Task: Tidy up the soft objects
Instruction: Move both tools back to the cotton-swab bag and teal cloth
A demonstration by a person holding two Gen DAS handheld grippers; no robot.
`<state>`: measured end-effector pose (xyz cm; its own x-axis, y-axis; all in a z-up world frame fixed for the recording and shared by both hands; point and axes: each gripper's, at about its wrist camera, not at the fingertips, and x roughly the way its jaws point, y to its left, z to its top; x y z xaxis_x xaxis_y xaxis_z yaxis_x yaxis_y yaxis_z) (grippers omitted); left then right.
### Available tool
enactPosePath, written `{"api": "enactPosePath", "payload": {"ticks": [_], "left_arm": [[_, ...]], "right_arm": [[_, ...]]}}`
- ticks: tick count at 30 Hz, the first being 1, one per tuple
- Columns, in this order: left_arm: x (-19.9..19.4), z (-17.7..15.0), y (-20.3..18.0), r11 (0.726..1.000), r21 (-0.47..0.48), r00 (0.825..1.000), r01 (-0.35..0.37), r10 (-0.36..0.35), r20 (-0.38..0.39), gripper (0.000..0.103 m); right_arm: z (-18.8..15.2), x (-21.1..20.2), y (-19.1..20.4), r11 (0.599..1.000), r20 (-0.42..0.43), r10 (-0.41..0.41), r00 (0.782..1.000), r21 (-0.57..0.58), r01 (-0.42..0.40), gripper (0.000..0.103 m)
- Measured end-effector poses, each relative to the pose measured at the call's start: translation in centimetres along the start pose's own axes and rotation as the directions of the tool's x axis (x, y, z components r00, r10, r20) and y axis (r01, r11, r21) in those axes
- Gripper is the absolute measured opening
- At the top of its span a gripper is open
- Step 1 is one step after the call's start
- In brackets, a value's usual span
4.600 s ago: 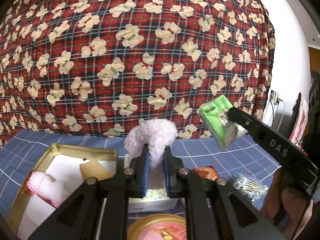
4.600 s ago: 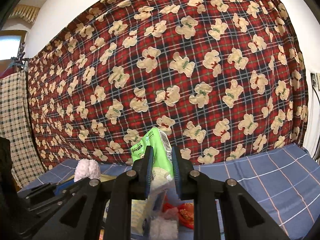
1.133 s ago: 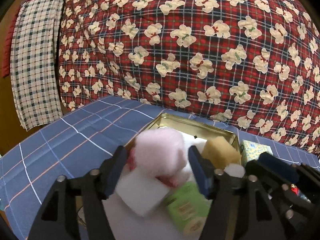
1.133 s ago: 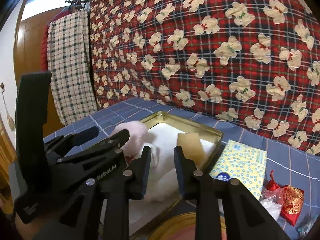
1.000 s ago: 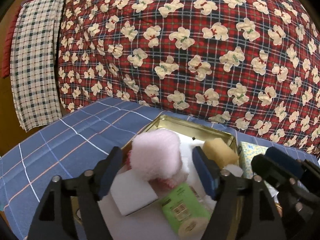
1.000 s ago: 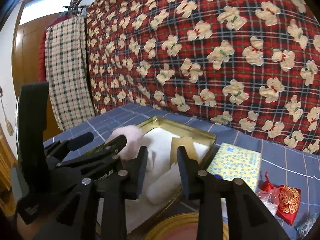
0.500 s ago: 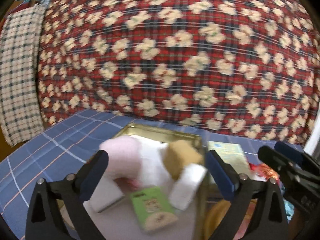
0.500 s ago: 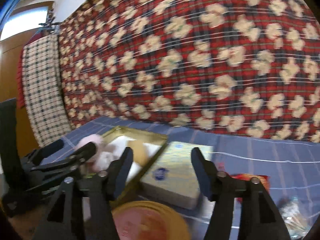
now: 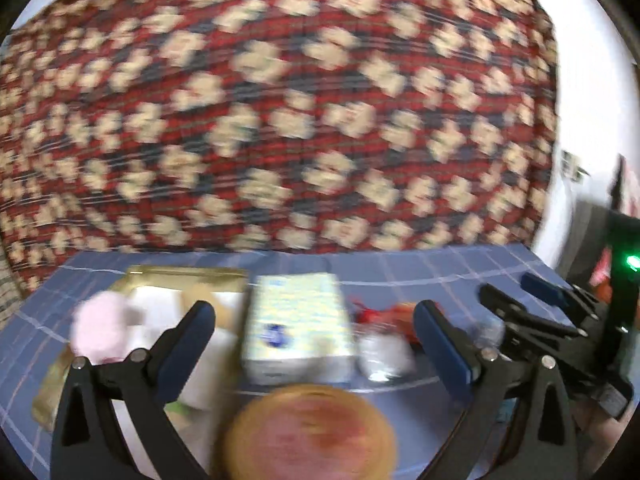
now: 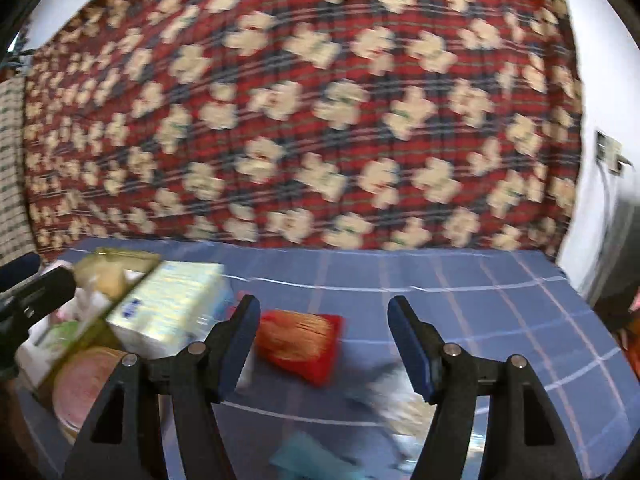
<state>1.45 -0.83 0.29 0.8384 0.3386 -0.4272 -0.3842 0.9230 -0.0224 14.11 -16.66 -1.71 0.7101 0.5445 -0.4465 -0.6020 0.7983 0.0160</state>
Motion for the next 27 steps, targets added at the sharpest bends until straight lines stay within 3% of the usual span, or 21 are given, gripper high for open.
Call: {"api": "enactPosePath", "payload": {"ticks": [4,10,18,24,27], "left_arm": [[1.6,-0.7,-3.6,0.995,0.063,0.995,0.077,-0.072,-0.070,0.101],[3.5,-2.0,-7.8,0.979,0.120,0.978,0.163,-0.144,-0.153,0.101],[5.8,-3.3,-9.4,0.969,0.091,0.948,0.228,-0.200,-0.247,0.101],[6.1,-3.9,-9.7,0.966,0.103,0.944,0.236,-0.202,-0.262,0.101],[6.4,-4.2,-9.7,0.966,0.105,0.941,0.237,-0.201,-0.273,0.101]], "right_arm": [[-0.8,0.1,-2.9,0.998,-0.053,-0.062,0.997,0.019,0.063,0.068],[-2.0,0.5,-4.9,0.998,-0.137,-0.055,0.989,-0.019,0.053,0.068],[-3.4,1.8,-5.7,0.999,-0.243,-0.039,0.969,-0.045,0.028,0.068],[-4.2,3.3,-5.7,0.997,-0.335,-0.049,0.941,-0.065,0.029,0.068],[-4.4,3.7,-6.2,1.000,-0.365,-0.016,0.931,-0.031,0.005,0.068]]}}
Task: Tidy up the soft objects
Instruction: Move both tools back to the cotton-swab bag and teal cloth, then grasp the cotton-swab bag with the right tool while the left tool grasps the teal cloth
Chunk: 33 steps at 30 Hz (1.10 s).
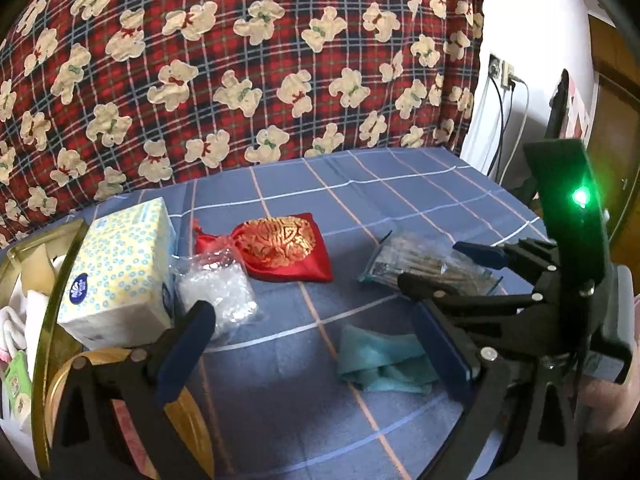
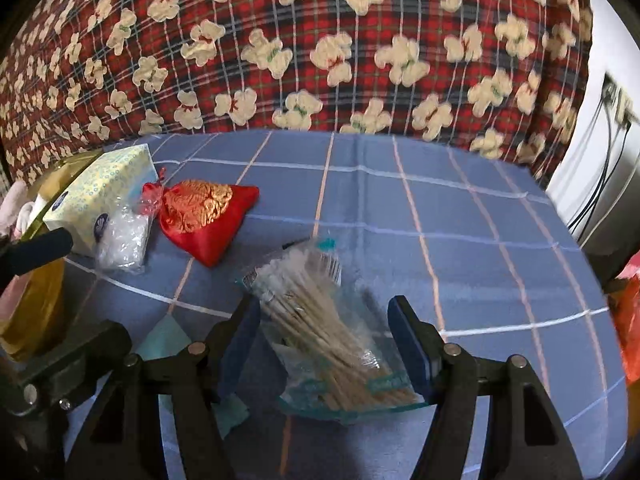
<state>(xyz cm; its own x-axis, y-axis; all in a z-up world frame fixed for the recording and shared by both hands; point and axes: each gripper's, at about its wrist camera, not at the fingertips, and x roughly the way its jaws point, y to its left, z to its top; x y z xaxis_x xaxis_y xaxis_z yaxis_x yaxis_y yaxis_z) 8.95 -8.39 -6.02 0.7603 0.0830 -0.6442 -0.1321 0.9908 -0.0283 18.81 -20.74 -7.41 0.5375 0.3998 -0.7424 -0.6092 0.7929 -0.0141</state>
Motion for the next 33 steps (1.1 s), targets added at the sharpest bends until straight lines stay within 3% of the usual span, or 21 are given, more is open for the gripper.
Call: {"api": "enactPosePath", "payload": {"ticks": [3,5,8,16,26,27,29,30,33], "left_arm": [[0.2,-0.2,-0.1,1.000,0.002,1.000,0.007,-0.007,-0.010,0.101],[0.2,-0.3,-0.2,1.000,0.009,1.000,0.009,-0.009,-0.007,0.101],[0.3,-0.4,-0.5,1.000,0.020,1.000,0.017,-0.017,-0.012,0.101],[1.2,-1.1,-2.3,0.995,0.076,0.996,0.068,-0.064,-0.062,0.101],[3.3,-1.7,-4.2,0.985,0.149,0.985,0.088,-0.064,-0.163,0.098],[3.4,-1.7,-4.4,0.984,0.155,0.983,0.091,-0.064,-0.171,0.095],[4.0,-1.8,-4.5,0.981,0.155,0.975,0.113,-0.080,-0.205,0.064],[4.2,-1.9,-4.4,0.981,0.146,0.972,0.128,-0.094,-0.218,0.062],[3.8,-1.9,-4.3,0.981,0.142,0.974,0.130,-0.100,-0.203,0.037]], "right_arm": [[-0.1,0.7,-0.2,1.000,-0.043,-0.002,0.999,0.015,0.002,0.065],[-0.2,0.6,-0.3,1.000,-0.037,0.000,0.999,0.022,0.000,0.052],[-0.4,0.5,-0.7,0.999,-0.026,0.006,1.000,0.046,-0.005,0.045],[-0.6,0.3,-2.5,0.990,-0.011,-0.007,1.000,0.143,0.009,0.042],[-0.5,0.5,-2.1,0.991,-0.017,-0.025,1.000,0.133,0.027,0.042],[-0.5,0.5,-2.2,0.991,-0.017,-0.025,1.000,0.133,0.027,0.042],[-0.5,0.5,-2.2,0.991,-0.017,-0.024,1.000,0.133,0.026,0.042],[-0.5,0.5,-2.2,0.991,-0.017,-0.024,1.000,0.133,0.026,0.042],[-0.5,0.4,-2.2,0.991,-0.014,-0.024,1.000,0.133,0.025,0.042]]}}
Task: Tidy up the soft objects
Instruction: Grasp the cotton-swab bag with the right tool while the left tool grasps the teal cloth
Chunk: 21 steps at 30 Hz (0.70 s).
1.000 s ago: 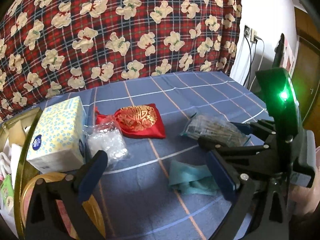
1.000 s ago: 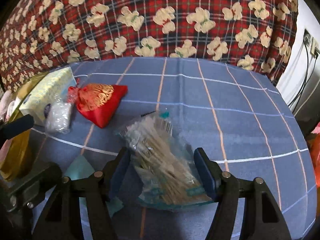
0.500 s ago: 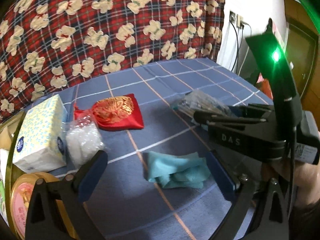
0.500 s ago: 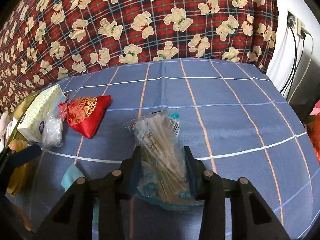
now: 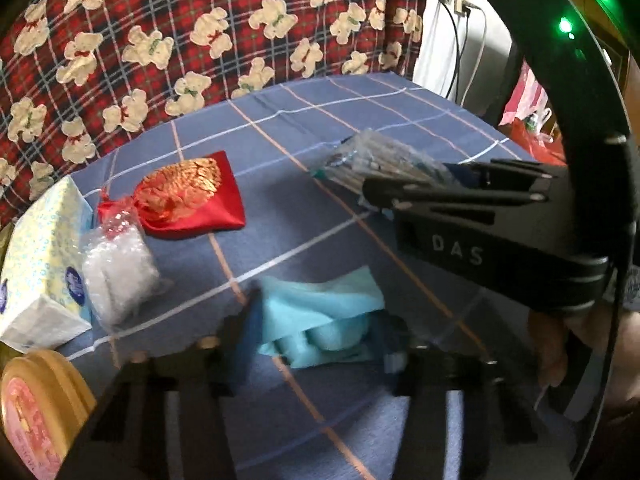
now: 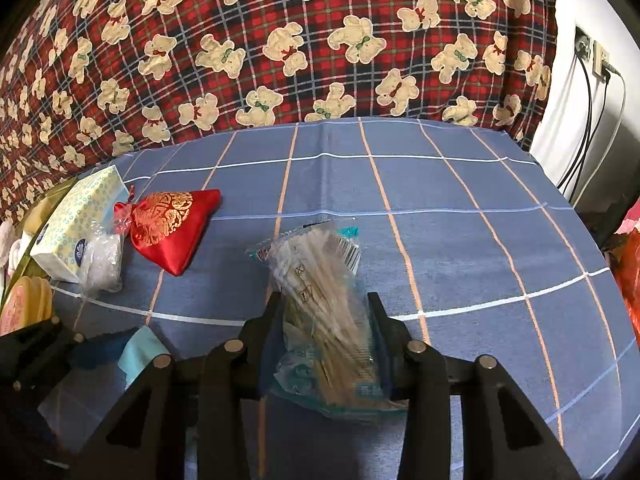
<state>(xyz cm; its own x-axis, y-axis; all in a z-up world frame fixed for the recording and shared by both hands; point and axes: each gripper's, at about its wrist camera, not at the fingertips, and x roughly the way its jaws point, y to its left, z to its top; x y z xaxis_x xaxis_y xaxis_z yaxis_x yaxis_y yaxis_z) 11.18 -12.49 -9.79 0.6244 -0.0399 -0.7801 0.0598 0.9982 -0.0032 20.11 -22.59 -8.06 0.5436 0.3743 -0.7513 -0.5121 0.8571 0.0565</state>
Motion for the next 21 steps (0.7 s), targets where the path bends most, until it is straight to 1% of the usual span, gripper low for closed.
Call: {"api": "enactPosePath", "payload": {"ticks": [1,2,4,5,8,11,13,17,18,20,21], "left_arm": [[-0.1,0.0,0.1,1.000,-0.002,1.000,0.002,-0.002,0.004,0.025],[-0.2,0.0,0.2,1.000,-0.009,1.000,0.009,-0.009,0.010,0.018],[-0.6,-0.1,0.4,1.000,-0.014,0.999,0.019,-0.019,0.029,0.015],[-0.8,-0.2,0.4,1.000,-0.012,0.999,0.016,-0.015,0.042,0.014],[-1.7,-0.1,0.2,1.000,0.011,0.995,-0.026,0.025,0.093,0.013],[-2.1,-0.1,0.1,0.998,0.042,0.990,-0.055,0.049,0.131,0.013],[-2.4,0.1,0.4,0.997,0.042,0.986,-0.068,0.060,0.156,0.013],[-4.0,0.4,1.5,0.997,0.001,0.971,-0.073,0.071,0.228,0.013],[-4.5,0.6,1.8,0.997,-0.012,0.965,-0.075,0.075,0.251,0.013],[-5.5,0.7,2.3,0.995,-0.020,0.950,-0.100,0.101,0.294,0.013],[-5.8,0.9,2.5,0.994,-0.027,0.946,-0.105,0.108,0.305,0.013]], "right_arm": [[0.0,-0.1,0.0,1.000,0.004,0.000,1.000,-0.001,0.000,0.042],[0.0,-0.2,-0.1,1.000,0.009,0.003,1.000,0.001,-0.003,0.042],[-0.1,-0.5,0.0,1.000,0.028,0.025,0.999,0.006,-0.025,0.042],[-0.1,-0.7,0.1,0.999,0.037,0.035,0.999,0.002,-0.036,0.042],[-0.1,-1.0,0.4,0.998,0.062,0.057,0.996,0.006,-0.057,0.042],[-0.1,-1.6,0.8,0.997,0.106,0.076,0.991,0.008,-0.077,0.042],[0.0,-2.0,1.1,0.997,0.140,0.078,0.987,0.003,-0.079,0.042],[0.2,-2.7,1.7,0.996,0.205,0.082,0.975,0.007,-0.085,0.042],[0.3,-2.8,1.8,0.997,0.221,0.075,0.972,0.014,-0.080,0.042],[0.6,-2.8,2.0,0.996,0.238,0.075,0.968,0.024,-0.083,0.042],[0.8,-2.8,2.1,0.994,0.250,0.089,0.964,0.037,-0.101,0.042]]}}
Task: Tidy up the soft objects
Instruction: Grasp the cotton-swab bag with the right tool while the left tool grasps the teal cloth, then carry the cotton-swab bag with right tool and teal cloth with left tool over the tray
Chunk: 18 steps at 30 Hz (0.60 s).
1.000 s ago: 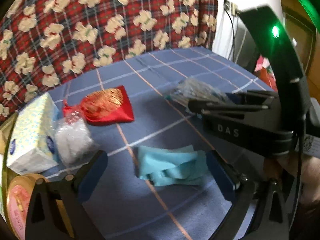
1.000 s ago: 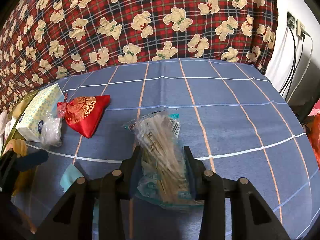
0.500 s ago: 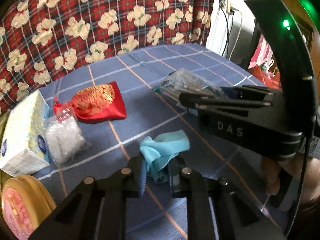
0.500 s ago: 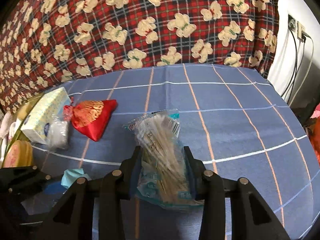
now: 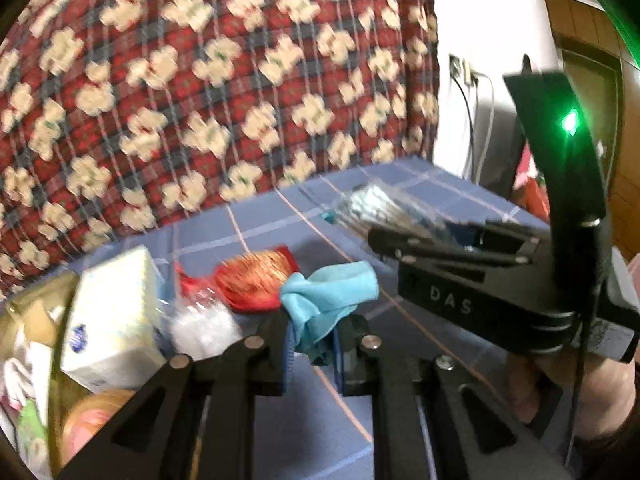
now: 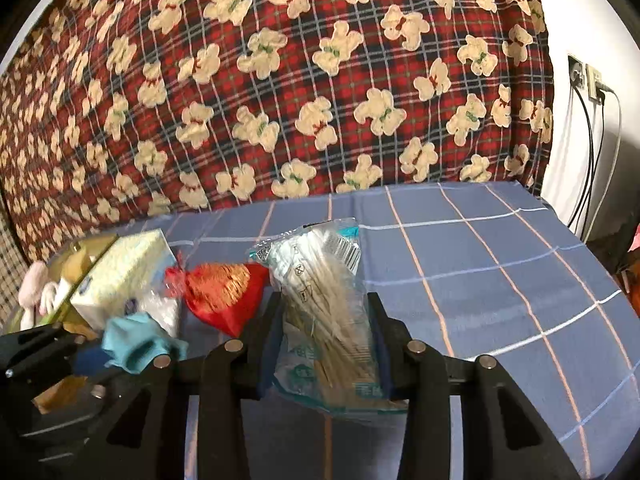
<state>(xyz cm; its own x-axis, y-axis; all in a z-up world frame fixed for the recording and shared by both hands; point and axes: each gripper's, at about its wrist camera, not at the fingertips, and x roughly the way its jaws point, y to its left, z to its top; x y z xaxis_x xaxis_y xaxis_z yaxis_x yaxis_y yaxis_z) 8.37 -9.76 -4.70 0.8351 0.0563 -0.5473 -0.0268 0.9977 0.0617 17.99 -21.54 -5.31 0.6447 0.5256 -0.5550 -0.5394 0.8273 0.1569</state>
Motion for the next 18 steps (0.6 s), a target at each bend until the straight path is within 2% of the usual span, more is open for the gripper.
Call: {"api": "enactPosePath", "payload": {"ticks": [3,9,14,18], "left_arm": [[-0.3,0.5,1.2,0.999,-0.036,1.000,0.005,-0.005,0.005,0.013],[-1.2,1.3,4.2,0.993,-0.114,1.000,-0.017,0.020,0.024,0.013],[-2.5,2.0,6.7,0.983,-0.176,0.997,-0.051,0.061,0.051,0.013],[-2.6,2.3,7.3,0.979,-0.183,0.994,-0.086,0.096,0.047,0.013]], "right_arm": [[0.3,0.1,0.3,0.999,0.019,0.040,0.999,0.031,-0.041,0.042],[1.7,0.5,1.2,0.996,0.027,0.061,0.998,0.063,-0.062,0.042],[3.4,0.3,2.6,0.995,0.035,0.077,0.996,0.064,-0.079,0.042],[5.4,0.4,4.3,0.995,0.043,0.082,0.996,0.047,-0.084,0.042]]}}
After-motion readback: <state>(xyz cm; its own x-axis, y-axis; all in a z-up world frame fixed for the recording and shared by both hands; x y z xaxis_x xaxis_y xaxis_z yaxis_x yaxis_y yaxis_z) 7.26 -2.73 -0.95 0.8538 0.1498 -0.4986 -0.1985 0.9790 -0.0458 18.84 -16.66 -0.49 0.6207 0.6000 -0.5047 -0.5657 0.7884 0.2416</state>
